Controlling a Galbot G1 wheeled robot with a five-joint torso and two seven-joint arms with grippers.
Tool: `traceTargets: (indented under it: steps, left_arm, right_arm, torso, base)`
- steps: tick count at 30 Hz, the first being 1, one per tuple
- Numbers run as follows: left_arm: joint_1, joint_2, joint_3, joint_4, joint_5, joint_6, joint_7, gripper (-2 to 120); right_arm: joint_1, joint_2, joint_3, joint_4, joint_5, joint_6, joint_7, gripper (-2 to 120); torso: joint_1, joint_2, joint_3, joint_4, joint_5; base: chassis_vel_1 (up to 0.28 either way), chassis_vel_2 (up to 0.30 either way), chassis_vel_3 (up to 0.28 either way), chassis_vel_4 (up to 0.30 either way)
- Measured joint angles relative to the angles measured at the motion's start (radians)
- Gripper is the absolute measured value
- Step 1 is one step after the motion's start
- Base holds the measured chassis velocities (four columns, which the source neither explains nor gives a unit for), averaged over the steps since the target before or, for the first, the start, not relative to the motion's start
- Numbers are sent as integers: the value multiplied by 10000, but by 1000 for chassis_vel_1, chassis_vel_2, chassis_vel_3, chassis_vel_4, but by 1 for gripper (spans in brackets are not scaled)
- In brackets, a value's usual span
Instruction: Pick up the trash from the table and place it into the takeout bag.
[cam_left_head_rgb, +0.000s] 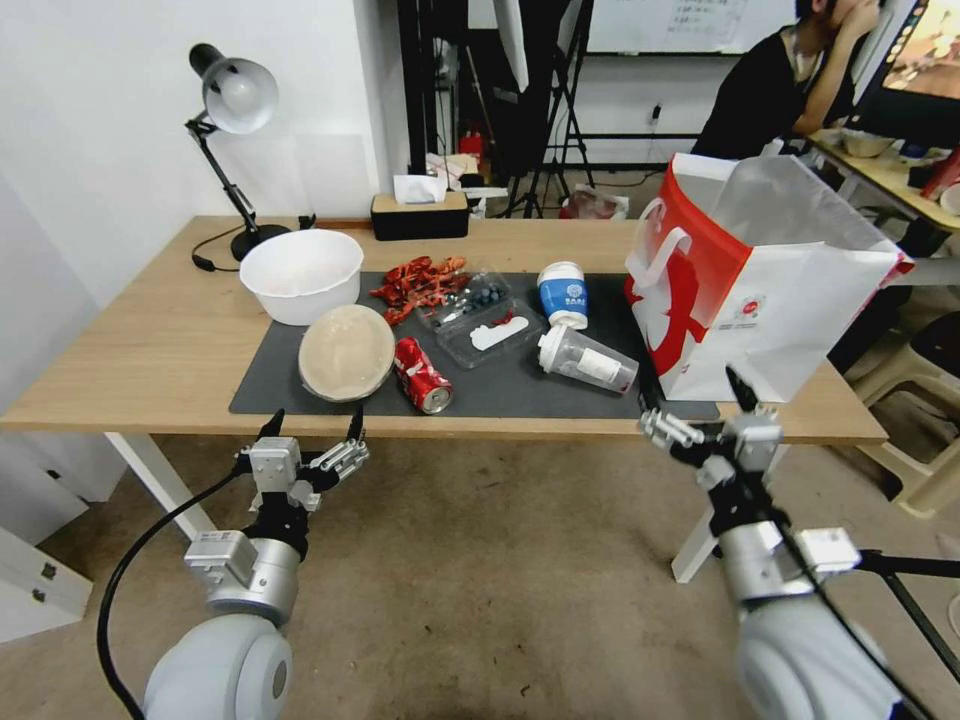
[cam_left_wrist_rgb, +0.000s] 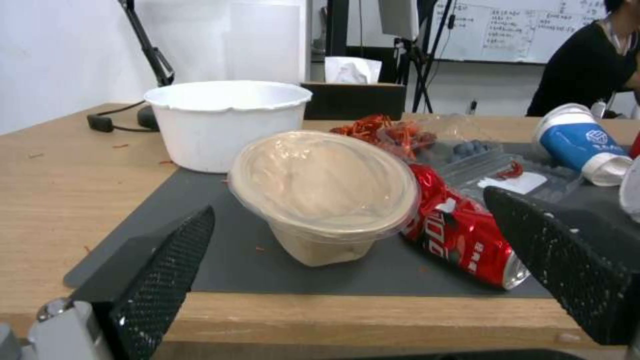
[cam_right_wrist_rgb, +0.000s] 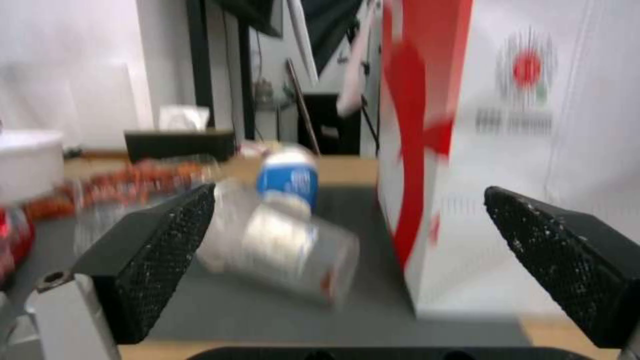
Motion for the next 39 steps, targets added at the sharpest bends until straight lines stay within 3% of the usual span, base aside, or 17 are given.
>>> traceTargets:
  steps: [12, 20, 27, 32, 36, 39]
  left_arm:
    - [0, 5, 0, 32, -1, -43, -3, 100]
    - [4, 2, -2, 41, -1, -76, -4, 100]
    - [15, -54, 28, 44, 21, -82, -3, 100]
    - [27, -85, 31, 45, 45, -93, -2, 100]
    - [41, -123, 5, 52, 61, -120, -2, 100]
    - [48, -153, -38, 57, 70, -143, -2, 100]
  right_arm:
    - [87, -7, -95, -182, 59, 20, 88, 100]
    - [1185, -532, 48, -76, 830, -878, 1, 100]
    - [2808, -1826, -35, -940, 2806, -1700, -1143, 100]
    - [3743, -2407, -299, -1533, 3450, -2137, -1836, 100]
    - [4772, -2990, -483, -2165, 3886, -3025, -3008, 100]
    - [5427, -3416, -557, -2371, 3938, -4376, -3707, 100]
  torso:
    - [1, 0, 0, -1, 0]
    - [1, -1, 0, 0, 1]
    - [1, -1, 1, 1, 1]
    - [1, -1, 1, 0, -1]
    - [2, -1, 1, 1, -1]
    - [1, -1, 1, -1, 0]
  base:
    - [0, 0, 0, 0]
    - [0, 0, 0, 0]
    - [0, 0, 0, 0]
    - [0, 0, 0, 0]
    - [0, 0, 0, 0]
    - [0, 0, 0, 0]
